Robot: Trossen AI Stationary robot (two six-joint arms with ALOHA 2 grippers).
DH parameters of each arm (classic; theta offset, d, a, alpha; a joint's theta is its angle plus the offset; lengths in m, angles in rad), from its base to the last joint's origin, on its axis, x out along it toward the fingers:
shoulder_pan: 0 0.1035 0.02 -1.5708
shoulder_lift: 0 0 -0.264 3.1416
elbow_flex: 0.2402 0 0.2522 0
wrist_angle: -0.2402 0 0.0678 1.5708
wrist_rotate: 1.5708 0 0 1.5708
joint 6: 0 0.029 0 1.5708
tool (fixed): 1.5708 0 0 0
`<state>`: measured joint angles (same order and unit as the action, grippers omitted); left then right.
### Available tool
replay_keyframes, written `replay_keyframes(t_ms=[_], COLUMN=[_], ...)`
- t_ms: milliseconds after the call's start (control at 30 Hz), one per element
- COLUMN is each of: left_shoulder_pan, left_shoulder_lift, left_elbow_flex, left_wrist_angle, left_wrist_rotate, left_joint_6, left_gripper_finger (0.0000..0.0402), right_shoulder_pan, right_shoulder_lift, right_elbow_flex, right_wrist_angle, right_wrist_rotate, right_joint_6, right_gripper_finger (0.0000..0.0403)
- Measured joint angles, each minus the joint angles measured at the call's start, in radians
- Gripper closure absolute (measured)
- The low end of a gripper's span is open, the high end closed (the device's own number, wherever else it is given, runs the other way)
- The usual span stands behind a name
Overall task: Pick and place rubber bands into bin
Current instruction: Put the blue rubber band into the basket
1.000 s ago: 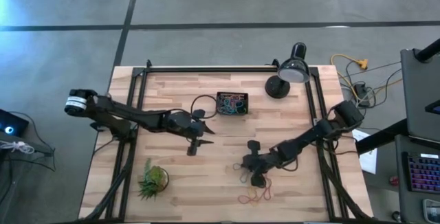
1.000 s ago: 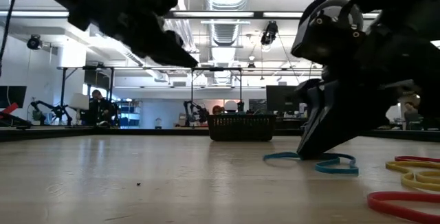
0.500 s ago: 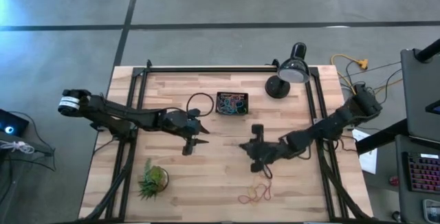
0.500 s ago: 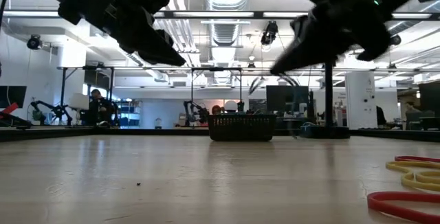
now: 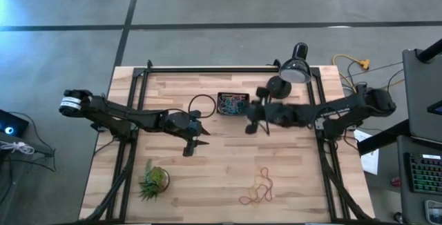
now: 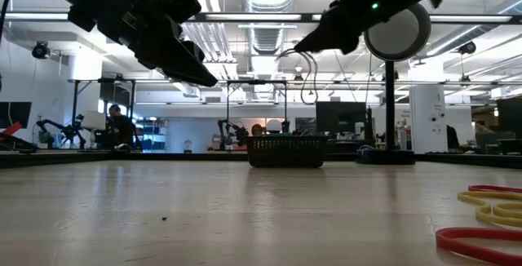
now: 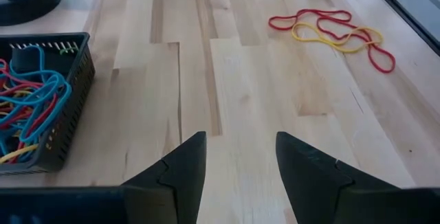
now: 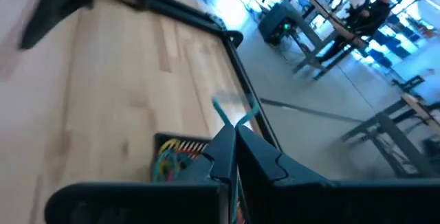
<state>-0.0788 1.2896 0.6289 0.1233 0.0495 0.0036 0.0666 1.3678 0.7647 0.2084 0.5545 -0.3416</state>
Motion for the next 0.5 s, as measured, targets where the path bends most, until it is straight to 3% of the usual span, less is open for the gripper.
replay_keyframes(t_ms=[167, 500], left_shoulder_pan=[0.000, 0.000], left_shoulder_lift=[0.000, -0.001], left_elbow_flex=[0.000, 0.000], left_wrist_angle=[-0.002, -0.004], left_wrist_rotate=[0.000, 0.000], left_joint_6=[0.000, 0.000], left_gripper_finger=[0.0241, 0.0241], right_shoulder_pan=[-0.161, -0.337], right_shoulder_lift=[0.026, 0.180], right_elbow_flex=[0.000, 0.000], right_wrist_angle=[0.082, 0.198], right_wrist_rotate=[-0.190, -0.401], right_joint_6=[-0.021, 0.053], right_gripper_finger=[0.0395, 0.0394])
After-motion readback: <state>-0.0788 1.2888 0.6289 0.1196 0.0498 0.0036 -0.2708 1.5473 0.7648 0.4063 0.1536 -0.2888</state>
